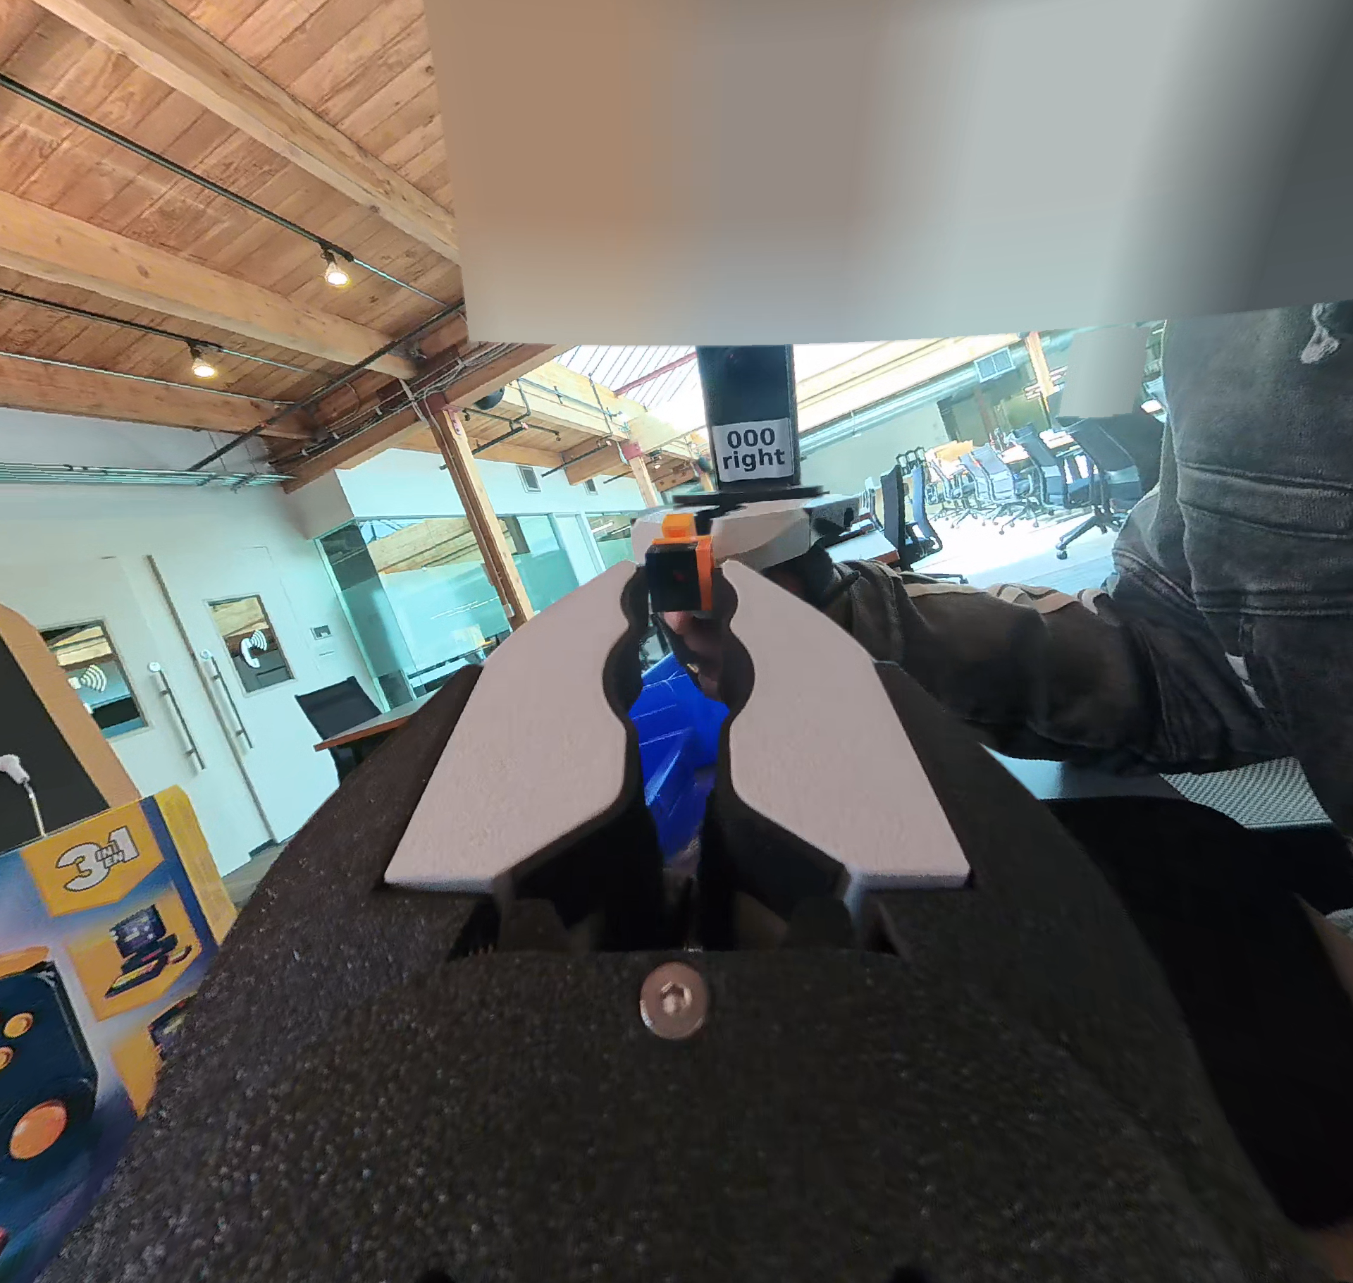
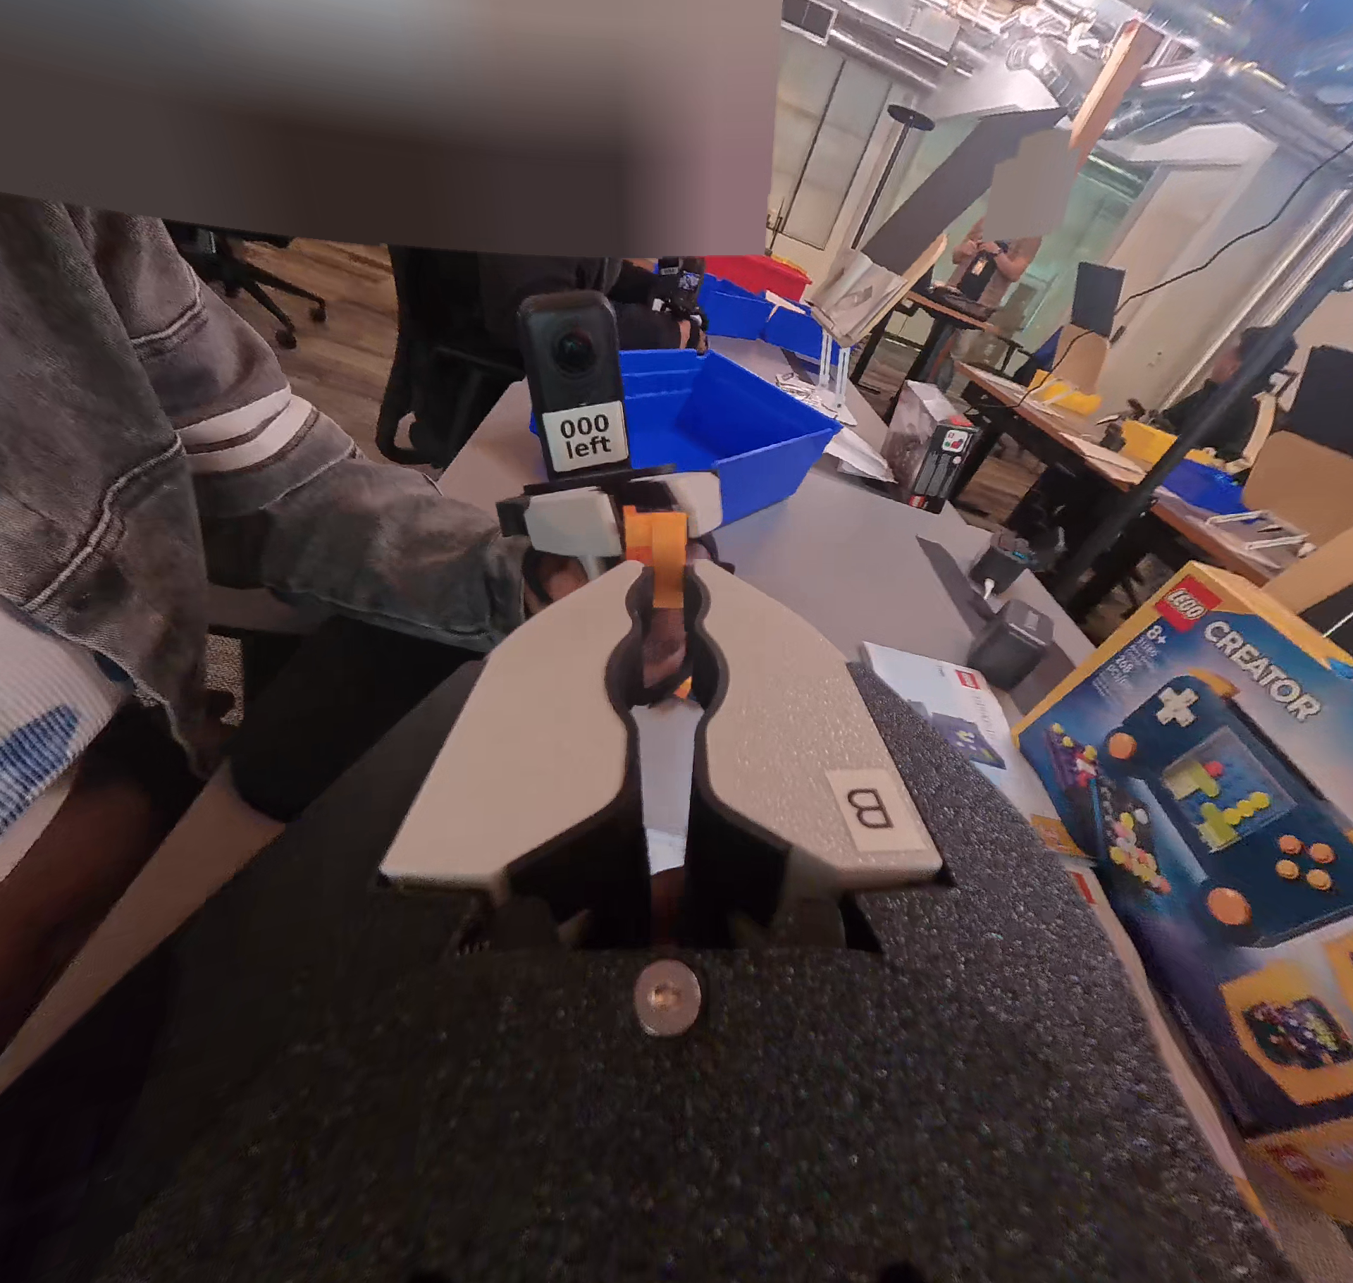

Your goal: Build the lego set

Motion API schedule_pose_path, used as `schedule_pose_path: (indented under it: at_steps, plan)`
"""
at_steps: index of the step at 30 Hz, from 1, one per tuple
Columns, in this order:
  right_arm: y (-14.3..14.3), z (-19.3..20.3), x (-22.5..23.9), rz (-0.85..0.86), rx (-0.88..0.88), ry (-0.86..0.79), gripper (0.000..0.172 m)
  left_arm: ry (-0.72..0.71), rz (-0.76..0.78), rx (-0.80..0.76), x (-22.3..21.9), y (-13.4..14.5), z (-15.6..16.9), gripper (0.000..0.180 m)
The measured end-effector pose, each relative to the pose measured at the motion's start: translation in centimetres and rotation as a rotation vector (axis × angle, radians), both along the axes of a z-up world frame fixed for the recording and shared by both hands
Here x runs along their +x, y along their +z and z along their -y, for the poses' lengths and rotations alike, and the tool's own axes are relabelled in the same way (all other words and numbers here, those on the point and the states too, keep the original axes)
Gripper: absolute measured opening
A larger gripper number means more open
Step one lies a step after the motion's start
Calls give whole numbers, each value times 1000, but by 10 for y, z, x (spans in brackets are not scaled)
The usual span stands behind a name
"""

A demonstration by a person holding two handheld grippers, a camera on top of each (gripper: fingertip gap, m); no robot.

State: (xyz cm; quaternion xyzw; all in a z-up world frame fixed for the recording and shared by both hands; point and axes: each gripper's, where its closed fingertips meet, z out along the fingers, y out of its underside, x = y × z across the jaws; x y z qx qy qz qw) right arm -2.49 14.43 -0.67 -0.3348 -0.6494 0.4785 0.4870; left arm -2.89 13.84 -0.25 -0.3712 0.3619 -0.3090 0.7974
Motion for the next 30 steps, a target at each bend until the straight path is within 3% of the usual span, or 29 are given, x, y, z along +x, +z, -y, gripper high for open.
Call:
schedule_pose_path:
  at_steps: [10,14,26,30]
  plan:
    - [-8,-4,-3,30,9,-17,7,-10,-22,-51,3,-4,-3,15]
    - [-13,-6,-3,45,35,-21,7,-78,-8,-136,4,-8,-6,16]
    - [-38,-21,0,192,195,-94,8,38,-232,-196,9,-33,-19,15]
    - [-52,-23,2,267,262,-91,8,19,-313,-255,12,-46,-21,15]
